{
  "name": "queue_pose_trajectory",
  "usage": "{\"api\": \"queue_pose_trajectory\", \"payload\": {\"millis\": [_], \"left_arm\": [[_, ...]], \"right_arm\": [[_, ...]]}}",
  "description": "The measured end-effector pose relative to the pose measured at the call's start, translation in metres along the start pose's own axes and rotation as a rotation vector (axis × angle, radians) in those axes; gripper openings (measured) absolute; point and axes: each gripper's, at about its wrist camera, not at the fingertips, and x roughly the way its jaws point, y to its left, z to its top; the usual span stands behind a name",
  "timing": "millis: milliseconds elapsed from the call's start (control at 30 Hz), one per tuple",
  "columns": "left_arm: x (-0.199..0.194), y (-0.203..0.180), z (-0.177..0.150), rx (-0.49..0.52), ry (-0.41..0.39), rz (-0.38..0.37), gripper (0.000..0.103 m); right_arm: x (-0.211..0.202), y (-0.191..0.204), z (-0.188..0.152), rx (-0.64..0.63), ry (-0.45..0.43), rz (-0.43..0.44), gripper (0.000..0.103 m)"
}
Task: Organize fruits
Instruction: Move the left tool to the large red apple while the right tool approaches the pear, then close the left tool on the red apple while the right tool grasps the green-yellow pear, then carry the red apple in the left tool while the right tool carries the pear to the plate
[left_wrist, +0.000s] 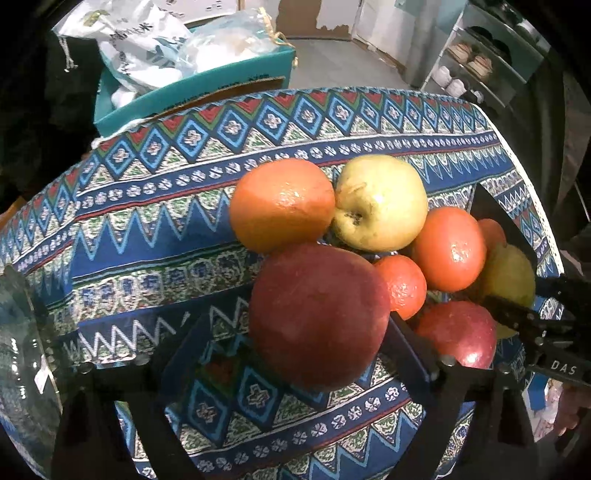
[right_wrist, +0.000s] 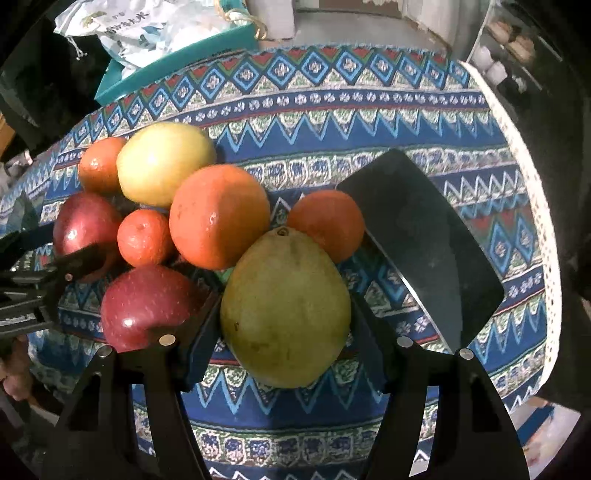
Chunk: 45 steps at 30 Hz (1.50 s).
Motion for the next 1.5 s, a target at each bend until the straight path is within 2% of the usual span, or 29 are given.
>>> {"api": "queue_pose_trajectory", "payload": {"millis": [67, 133, 167, 400, 633, 1500], "left_arm": [[0.004, -0.002, 0.0, 0.005, 0.013, -0.008, 0.083], [0.008, -0.003, -0.001, 0.008, 0.031, -0.03, 0.068], [0.01, -0.005, -0.001, 0.008, 0.035, -0.036, 0.066], [0.009, -0.004, -0.004, 0.003, 0.018, -0.031, 0.065], [-0.007, 0.002, -0.009, -0.007, -0.017, -0.023, 0.063], [-0.121, 0.023, -0.025, -0.061, -0.203, 0.016, 0.063]], "right_arm": [[-0.003, -0.001, 0.0, -0.013, -0.015, -0.016, 0.067], [-0.004, 0.0, 0.001, -0.018, -0.024, -0.025, 0.067], [-0.004, -0.001, 0.001, -0.017, -0.027, -0.026, 0.067], [-0.008, -0.004, 0.001, -0.012, -0.053, -0.029, 0.067], [-0.023, 0.001, 0.004, -0.027, -0.117, -0.034, 0.067], [-0.1, 0.041, 0.015, -0.079, -0.33, 0.018, 0.067]]}}
